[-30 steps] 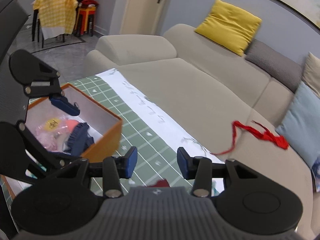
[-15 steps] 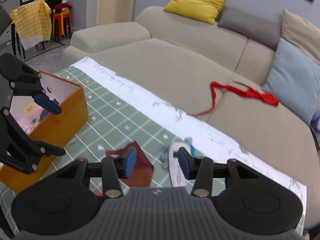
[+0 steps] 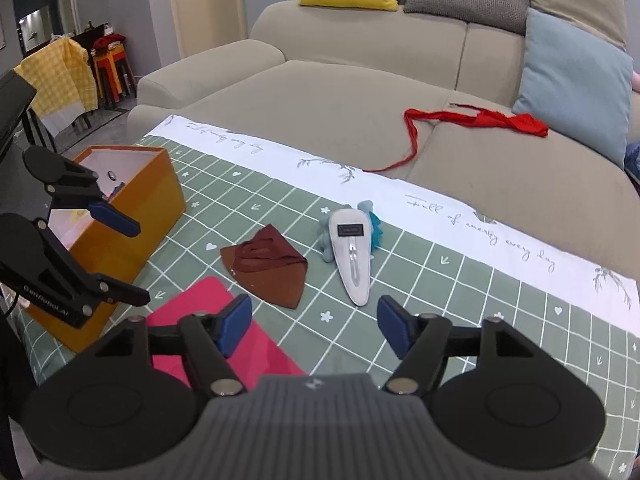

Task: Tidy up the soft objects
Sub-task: 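Withdraw both tools from the box and move them over the mat, then grasp the dark red cloth with the left tool while the right tool grasps the plush slipper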

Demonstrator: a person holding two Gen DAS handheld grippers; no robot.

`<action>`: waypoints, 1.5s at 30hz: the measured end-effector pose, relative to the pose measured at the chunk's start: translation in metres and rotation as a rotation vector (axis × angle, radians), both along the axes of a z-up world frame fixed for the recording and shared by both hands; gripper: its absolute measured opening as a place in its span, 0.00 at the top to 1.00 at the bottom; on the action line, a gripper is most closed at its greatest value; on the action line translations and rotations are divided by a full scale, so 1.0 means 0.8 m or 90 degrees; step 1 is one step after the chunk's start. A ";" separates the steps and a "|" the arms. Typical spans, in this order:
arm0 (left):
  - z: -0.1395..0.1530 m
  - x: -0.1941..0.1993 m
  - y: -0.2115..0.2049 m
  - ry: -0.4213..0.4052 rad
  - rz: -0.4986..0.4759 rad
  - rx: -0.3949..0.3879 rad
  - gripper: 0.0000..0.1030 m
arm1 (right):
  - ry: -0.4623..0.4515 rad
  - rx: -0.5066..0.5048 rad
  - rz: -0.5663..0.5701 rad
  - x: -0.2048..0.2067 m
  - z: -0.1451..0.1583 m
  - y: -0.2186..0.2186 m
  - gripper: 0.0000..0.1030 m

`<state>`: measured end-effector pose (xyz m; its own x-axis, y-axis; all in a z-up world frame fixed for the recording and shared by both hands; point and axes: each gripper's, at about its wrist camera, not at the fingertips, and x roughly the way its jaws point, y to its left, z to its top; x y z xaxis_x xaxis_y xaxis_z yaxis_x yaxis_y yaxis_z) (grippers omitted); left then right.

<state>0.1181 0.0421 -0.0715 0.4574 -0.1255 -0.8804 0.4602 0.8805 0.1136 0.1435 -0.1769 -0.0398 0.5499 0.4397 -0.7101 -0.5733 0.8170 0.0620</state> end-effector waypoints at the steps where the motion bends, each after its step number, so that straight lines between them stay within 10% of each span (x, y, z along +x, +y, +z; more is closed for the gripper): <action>1: -0.003 0.006 0.005 0.003 0.013 -0.010 0.16 | 0.003 0.001 -0.003 0.003 -0.003 0.000 0.33; 19: -0.077 0.127 0.008 0.058 0.055 -0.047 0.16 | 0.066 -0.034 -0.046 0.144 -0.071 0.052 0.23; 45: -0.133 0.171 -0.014 0.066 0.036 -0.019 0.05 | 0.079 -0.062 0.016 0.226 -0.173 0.107 0.12</action>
<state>0.2547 0.0309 -0.1779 0.3710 -0.1288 -0.9197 0.4182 0.9074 0.0416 0.3245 -0.0913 -0.1785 0.4447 0.3785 -0.8118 -0.5868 0.8078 0.0553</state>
